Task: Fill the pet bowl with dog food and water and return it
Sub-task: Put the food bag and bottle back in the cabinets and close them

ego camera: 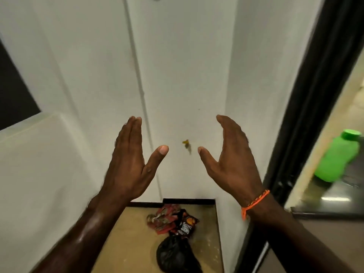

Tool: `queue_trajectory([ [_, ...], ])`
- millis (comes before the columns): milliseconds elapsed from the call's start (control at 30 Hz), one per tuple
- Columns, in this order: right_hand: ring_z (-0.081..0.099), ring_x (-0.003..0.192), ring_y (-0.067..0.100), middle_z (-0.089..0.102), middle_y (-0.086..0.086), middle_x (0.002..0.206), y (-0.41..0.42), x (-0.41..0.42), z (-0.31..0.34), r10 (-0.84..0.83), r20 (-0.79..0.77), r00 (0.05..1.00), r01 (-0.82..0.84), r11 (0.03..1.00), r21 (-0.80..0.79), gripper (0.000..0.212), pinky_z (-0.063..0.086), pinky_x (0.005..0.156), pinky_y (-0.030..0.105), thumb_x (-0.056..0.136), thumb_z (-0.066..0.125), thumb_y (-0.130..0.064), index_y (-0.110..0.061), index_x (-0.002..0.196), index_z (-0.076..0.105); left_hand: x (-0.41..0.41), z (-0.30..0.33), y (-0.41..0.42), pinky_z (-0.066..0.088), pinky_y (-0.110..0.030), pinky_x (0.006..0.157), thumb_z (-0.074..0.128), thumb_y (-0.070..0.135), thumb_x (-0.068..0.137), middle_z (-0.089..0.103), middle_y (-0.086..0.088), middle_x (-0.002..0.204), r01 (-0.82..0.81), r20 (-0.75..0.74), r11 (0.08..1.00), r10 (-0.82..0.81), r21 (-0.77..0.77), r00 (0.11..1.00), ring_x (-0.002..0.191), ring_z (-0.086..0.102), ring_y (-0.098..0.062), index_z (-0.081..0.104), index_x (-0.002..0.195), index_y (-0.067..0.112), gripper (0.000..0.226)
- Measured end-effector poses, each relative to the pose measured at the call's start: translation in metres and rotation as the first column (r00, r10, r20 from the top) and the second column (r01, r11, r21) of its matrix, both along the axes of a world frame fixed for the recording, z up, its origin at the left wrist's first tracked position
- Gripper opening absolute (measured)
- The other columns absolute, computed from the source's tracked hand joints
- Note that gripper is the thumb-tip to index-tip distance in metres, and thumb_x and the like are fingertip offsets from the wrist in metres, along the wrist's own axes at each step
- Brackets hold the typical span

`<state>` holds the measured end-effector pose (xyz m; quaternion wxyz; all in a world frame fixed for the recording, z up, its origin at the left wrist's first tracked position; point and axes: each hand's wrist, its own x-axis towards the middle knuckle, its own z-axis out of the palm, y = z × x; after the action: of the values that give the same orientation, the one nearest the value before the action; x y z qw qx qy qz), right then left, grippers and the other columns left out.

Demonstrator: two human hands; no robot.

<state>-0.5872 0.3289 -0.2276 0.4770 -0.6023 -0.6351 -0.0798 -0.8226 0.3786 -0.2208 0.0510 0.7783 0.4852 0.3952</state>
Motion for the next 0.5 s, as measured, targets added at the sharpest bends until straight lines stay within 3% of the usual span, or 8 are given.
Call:
queue_trajectory([
  [167,0.033,0.146,0.019,0.037,0.004,0.158,-0.053,0.077,0.010,-0.223,-0.005,0.975,0.223,0.974,0.041,0.078,0.024,0.118,0.029,0.091,0.069,-0.039,-0.014,0.155,0.032,0.090,0.010,-0.006,0.002,-0.028,0.127,0.019,0.090,0.086,0.003,0.005,0.175,0.217,-0.012,0.976,-0.216,0.037,0.976,0.160,-0.002,-0.008,0.005,0.166,0.023,0.105],
  [333,0.030,0.148,0.018,0.035,0.004,0.160,-0.111,0.148,0.013,-0.406,0.004,0.914,0.406,0.914,0.011,0.080,0.026,0.122,0.037,0.091,0.068,-0.041,-0.016,0.156,0.029,0.180,0.014,-0.025,0.025,-0.049,0.127,0.024,0.088,0.088,0.018,0.000,0.172,0.405,0.034,0.913,-0.407,0.047,0.913,0.158,0.014,-0.016,0.014,0.165,0.022,0.102],
  [433,0.033,0.147,0.021,0.038,0.005,0.158,-0.144,0.184,0.014,-0.501,-0.002,0.866,0.501,0.865,0.012,0.081,0.030,0.121,0.040,0.089,0.071,-0.041,-0.017,0.155,0.031,0.231,0.017,-0.040,0.029,-0.040,0.123,0.032,0.081,0.093,0.037,-0.005,0.163,0.519,0.048,0.845,-0.528,0.132,0.848,0.149,0.032,-0.020,0.030,0.159,0.015,0.094],
  [500,0.035,0.145,0.022,0.040,0.006,0.157,-0.164,0.204,0.014,-0.566,-0.003,0.824,0.566,0.824,0.015,0.081,0.029,0.120,0.035,0.088,0.073,-0.038,-0.015,0.154,0.033,0.261,0.019,-0.050,0.034,-0.038,0.118,0.039,0.076,0.095,0.047,-0.007,0.154,0.597,0.052,0.779,-0.615,0.191,0.787,0.142,0.042,-0.023,0.039,0.153,0.012,0.086],
])
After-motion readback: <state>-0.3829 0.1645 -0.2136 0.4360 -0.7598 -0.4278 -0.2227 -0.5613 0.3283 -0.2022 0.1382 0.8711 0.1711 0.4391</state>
